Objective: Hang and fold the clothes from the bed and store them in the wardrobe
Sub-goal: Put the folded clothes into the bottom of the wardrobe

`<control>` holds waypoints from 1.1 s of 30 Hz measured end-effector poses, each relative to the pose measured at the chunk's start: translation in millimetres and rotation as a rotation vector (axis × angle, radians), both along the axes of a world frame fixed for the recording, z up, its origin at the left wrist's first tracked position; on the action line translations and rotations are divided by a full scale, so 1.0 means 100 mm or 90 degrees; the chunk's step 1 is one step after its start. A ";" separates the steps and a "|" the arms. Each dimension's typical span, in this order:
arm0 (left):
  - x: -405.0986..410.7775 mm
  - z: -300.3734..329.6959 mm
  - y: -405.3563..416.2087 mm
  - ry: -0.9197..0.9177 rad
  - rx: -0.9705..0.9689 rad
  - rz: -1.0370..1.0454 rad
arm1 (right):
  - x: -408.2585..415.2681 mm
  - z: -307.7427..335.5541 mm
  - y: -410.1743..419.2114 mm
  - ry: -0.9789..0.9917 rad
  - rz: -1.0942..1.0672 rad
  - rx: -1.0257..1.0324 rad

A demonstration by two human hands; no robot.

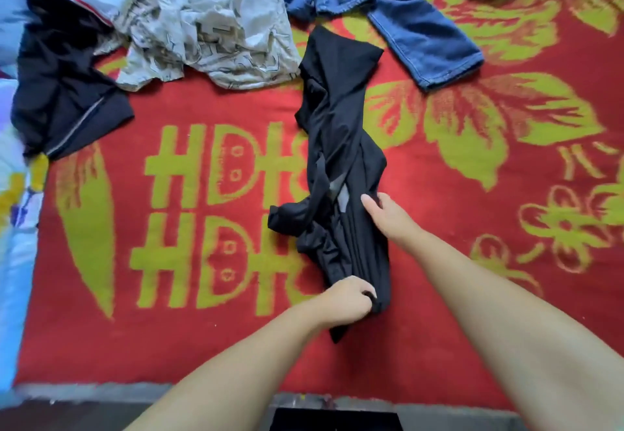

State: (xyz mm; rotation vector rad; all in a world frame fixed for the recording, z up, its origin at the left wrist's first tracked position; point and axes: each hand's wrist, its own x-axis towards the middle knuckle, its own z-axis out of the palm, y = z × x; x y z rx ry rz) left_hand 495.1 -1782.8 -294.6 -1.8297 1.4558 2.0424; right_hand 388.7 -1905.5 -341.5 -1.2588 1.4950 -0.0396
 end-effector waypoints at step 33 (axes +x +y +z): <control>0.92 3.37 0.40 0.119 -0.569 0.501 | 0.26 3.82 1.30 -0.862 -0.603 0.101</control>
